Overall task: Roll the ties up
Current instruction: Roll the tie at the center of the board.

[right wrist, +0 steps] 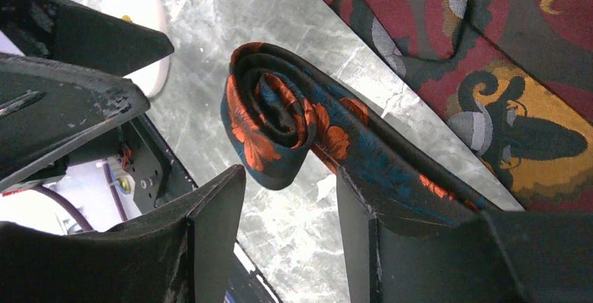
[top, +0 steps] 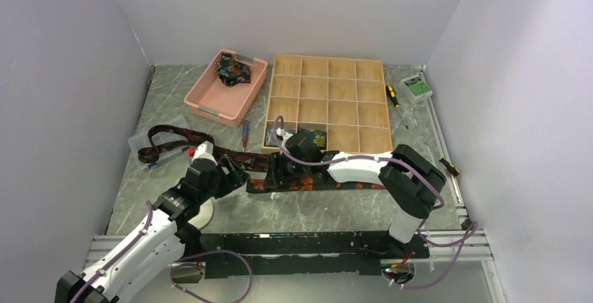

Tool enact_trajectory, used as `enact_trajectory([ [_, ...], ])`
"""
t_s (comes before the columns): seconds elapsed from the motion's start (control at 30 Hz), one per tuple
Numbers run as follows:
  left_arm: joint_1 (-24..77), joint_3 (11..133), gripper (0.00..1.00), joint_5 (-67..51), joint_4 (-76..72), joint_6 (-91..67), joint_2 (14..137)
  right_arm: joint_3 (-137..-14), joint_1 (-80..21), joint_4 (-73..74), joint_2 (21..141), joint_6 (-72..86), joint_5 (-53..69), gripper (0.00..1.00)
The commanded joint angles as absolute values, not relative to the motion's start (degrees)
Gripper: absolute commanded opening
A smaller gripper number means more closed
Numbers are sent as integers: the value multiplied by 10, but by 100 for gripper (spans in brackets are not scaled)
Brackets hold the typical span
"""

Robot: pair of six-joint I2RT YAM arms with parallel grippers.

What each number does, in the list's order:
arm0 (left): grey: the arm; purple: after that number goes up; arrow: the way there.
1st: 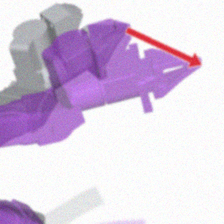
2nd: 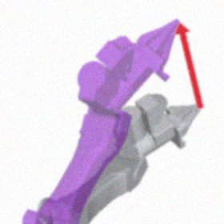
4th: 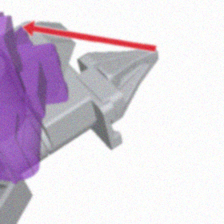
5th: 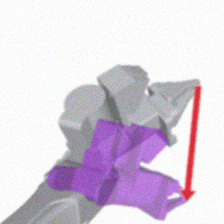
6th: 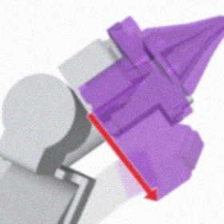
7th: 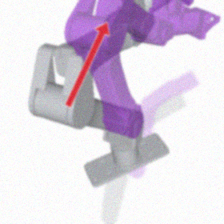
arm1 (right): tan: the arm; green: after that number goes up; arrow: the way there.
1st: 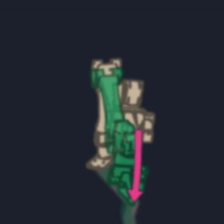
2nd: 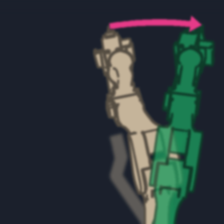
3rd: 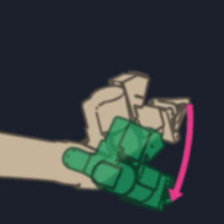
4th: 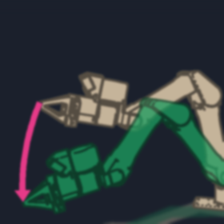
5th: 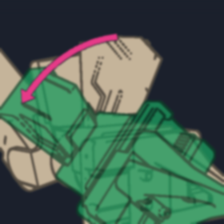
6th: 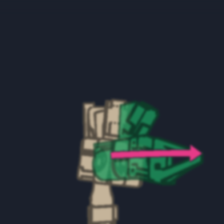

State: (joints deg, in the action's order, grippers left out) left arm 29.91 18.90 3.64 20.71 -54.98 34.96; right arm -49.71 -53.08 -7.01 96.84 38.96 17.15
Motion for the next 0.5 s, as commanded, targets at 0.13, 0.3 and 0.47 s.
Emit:
enact_trajectory([
  [0.13, 281, 182, 75, 5, 170, -533, 367, -546, -536, -72, 1009, 376, 196, 46],
  [0.3, 275, 168, 75, -3, 166, -535, 376, -555, -534, -59, 1027, 372, 180, 37],
  [0.47, 272, 156, 75, -15, 158, -532, 382, -546, -529, -53, 1032, 370, 163, 33],
])
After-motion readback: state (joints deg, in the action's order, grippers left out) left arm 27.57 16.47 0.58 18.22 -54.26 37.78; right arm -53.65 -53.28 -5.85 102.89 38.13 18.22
